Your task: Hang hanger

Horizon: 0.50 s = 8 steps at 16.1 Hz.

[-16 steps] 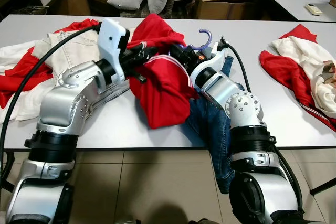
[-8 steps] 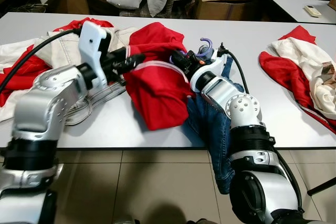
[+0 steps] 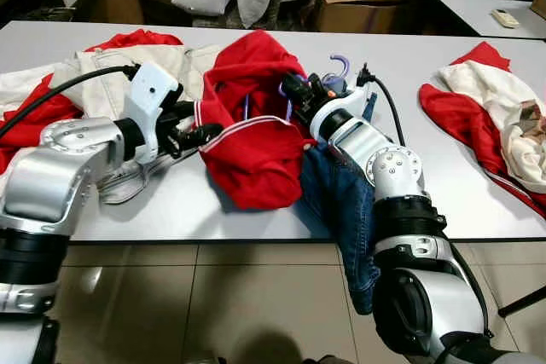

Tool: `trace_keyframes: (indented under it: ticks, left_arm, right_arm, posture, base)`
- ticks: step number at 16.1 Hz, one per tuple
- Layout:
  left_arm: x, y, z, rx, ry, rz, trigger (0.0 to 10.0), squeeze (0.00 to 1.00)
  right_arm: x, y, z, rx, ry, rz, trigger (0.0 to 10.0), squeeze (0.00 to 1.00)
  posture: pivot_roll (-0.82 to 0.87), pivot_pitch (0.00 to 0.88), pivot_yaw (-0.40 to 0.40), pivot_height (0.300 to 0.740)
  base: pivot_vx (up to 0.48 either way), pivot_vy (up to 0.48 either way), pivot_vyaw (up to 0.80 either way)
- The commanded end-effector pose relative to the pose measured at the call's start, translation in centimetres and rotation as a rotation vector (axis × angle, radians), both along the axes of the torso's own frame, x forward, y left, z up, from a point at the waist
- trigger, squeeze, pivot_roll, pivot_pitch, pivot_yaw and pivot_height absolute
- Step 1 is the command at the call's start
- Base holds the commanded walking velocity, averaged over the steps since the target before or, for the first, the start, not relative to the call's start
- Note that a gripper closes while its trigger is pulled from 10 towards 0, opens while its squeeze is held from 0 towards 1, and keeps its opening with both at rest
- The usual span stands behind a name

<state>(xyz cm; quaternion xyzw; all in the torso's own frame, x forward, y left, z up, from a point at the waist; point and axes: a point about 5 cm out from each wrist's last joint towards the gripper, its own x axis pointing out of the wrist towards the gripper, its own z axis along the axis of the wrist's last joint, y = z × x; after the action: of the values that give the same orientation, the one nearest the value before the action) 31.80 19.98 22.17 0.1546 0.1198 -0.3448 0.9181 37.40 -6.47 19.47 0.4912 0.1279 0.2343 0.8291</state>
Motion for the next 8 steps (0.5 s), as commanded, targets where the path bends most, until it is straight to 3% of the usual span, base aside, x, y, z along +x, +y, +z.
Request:
trace_keyframes:
  ticks: [1, 5, 8]
  left_arm:
    - [-0.5, 0.1, 0.0, 0.040, 0.007, -0.044, 10.0, 1.00]
    - [-0.7, 1.5, 0.3, 0.029, 0.006, -0.030, 10.0, 1.00]
    - [-1.3, 4.1, 0.0, 0.089, 0.012, 0.040, 10.0, 1.00]
  right_arm:
    - [0.3, -0.2, 0.9, 0.016, -0.025, -0.014, 10.0, 0.00]
    - [0.6, -0.5, 1.0, 0.018, -0.027, -0.019, 10.0, 0.00]
    - [0.8, -0.6, 1.2, 0.010, -0.038, -0.023, 10.0, 0.00]
  posture:
    - [0.09, 0.000, -0.047, 0.740]
    - [0.09, 0.000, -0.050, 0.740]
    - [0.10, 0.000, -0.057, 0.740]
  base:
    - [0.000, 0.000, 0.00]
    - [0.000, 0.000, 0.00]
    - [0.000, 0.000, 0.00]
